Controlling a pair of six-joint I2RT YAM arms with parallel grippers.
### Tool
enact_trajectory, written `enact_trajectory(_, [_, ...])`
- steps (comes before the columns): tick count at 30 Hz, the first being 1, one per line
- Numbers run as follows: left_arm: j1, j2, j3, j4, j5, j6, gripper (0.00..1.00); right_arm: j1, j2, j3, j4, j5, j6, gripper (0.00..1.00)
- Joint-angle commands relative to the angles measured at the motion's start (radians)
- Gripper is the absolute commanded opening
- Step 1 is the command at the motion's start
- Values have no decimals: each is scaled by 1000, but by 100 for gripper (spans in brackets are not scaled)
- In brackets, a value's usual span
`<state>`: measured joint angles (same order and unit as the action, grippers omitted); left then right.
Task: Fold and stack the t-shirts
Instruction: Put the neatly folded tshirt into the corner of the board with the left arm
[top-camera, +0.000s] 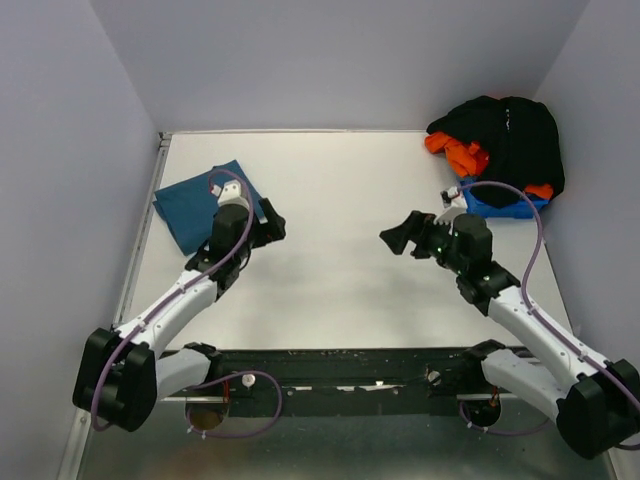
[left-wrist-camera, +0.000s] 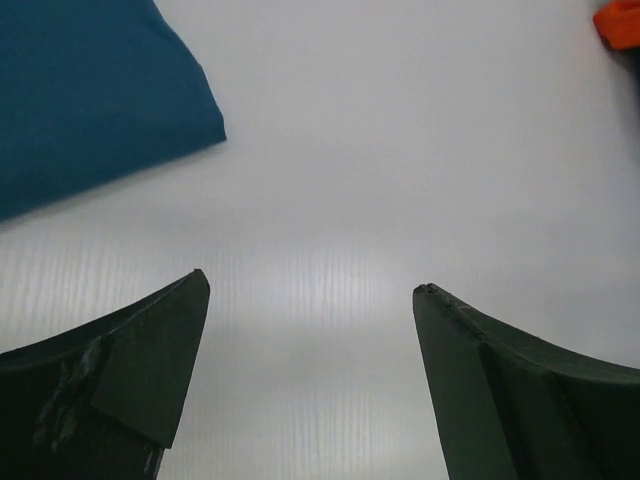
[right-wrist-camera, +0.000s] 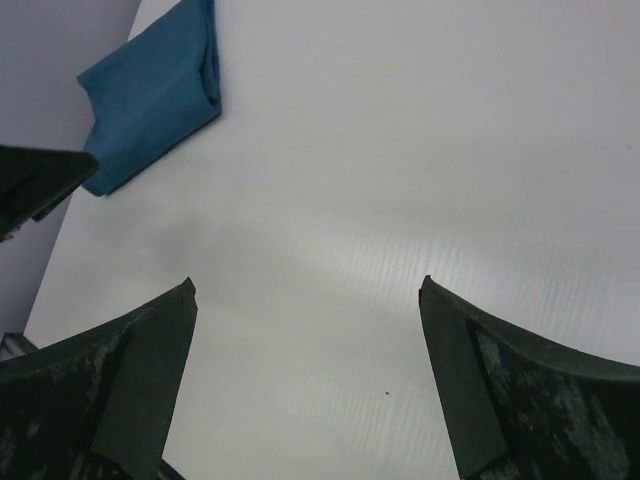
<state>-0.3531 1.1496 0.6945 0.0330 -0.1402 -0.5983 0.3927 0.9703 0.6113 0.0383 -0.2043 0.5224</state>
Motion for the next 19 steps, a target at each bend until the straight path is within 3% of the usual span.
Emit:
enact_trajectory(1, [-92, -79, -170, 160, -42, 61, 99, 5, -88, -129, 95, 195, -10, 100])
enact_trajectory(7, [-153, -139, -306, 231, -19, 144, 99, 5, -202, -310, 224, 276, -44, 100])
enact_trajectory(11, [-158, -165, -345, 309, 23, 129, 99, 5, -232, -301, 170, 304, -35, 100])
enact_trajectory(19, [-164, -194, -335, 281, 48, 141, 99, 5, -271, -320, 202, 251, -36, 99])
